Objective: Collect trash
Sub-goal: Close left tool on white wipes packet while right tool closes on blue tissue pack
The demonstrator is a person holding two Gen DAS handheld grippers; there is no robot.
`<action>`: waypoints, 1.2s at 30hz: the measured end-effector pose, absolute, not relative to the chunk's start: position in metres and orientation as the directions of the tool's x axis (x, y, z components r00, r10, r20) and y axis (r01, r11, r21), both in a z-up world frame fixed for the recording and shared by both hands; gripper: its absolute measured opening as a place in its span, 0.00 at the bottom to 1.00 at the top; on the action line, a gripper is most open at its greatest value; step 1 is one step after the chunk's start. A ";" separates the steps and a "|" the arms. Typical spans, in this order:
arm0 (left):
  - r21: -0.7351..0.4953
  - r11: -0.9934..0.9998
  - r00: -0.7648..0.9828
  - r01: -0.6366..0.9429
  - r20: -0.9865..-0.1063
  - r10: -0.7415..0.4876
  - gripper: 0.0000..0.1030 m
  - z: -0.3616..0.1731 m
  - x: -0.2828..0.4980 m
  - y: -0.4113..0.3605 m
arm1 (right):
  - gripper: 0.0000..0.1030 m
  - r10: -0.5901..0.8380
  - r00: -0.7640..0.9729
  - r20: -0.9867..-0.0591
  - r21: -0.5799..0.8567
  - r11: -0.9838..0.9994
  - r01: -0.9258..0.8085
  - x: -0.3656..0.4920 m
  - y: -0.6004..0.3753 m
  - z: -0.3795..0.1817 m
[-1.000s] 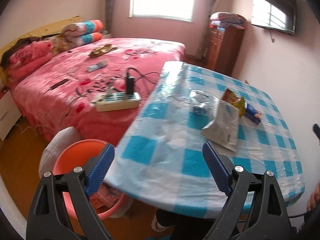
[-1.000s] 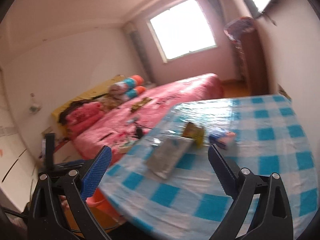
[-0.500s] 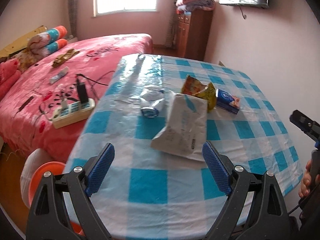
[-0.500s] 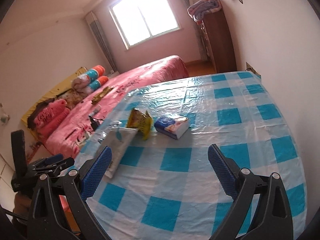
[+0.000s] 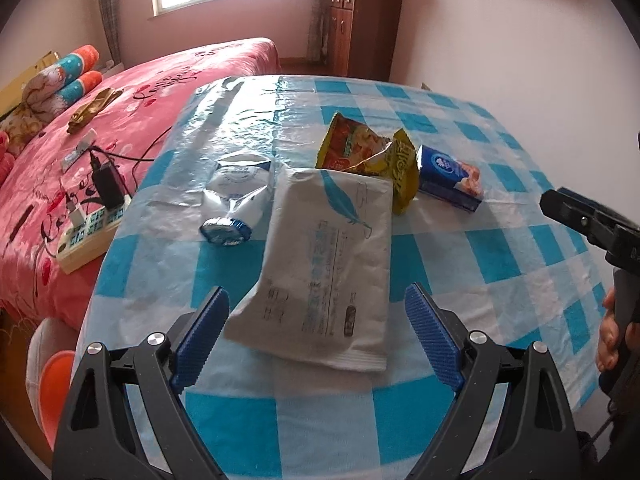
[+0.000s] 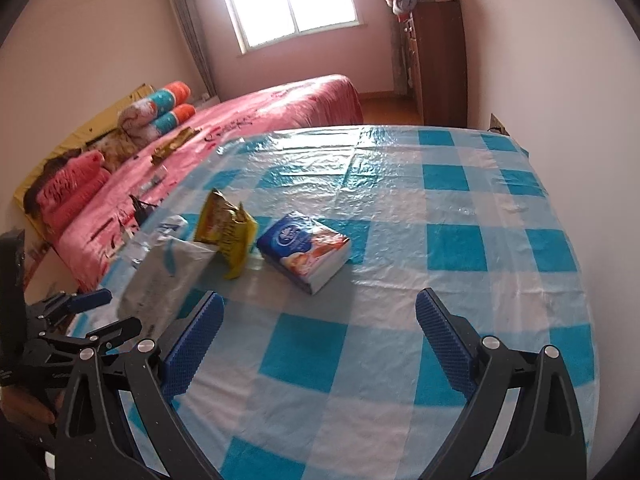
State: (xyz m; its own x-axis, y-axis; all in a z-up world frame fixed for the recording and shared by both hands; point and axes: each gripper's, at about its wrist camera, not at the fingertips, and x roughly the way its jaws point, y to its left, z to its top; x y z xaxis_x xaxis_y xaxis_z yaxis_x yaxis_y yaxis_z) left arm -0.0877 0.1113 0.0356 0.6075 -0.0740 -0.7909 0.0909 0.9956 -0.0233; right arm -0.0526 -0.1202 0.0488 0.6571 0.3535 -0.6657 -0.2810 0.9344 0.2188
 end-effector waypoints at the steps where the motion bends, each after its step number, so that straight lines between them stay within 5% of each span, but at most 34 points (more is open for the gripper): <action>1: -0.005 0.995 0.606 0.097 -0.793 -0.063 0.87 0.034 -0.084 0.108 | 0.93 0.354 0.650 -0.672 0.215 0.934 -0.287 -0.049 -0.119 0.047; 36: 0.030 0.996 0.557 0.078 -0.831 -0.019 0.85 0.007 -0.037 0.094 | 0.93 0.302 0.517 -0.801 0.026 0.880 -0.474 0.038 -0.061 0.009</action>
State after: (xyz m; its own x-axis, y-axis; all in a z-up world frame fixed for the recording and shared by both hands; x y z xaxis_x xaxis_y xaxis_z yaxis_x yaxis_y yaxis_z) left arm -0.0368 0.0940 0.0071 0.5567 -0.0189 -0.8305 0.0784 0.9965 0.0299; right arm 0.0379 -0.0606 0.0091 0.5167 0.3016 -0.8013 -0.4737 0.8803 0.0259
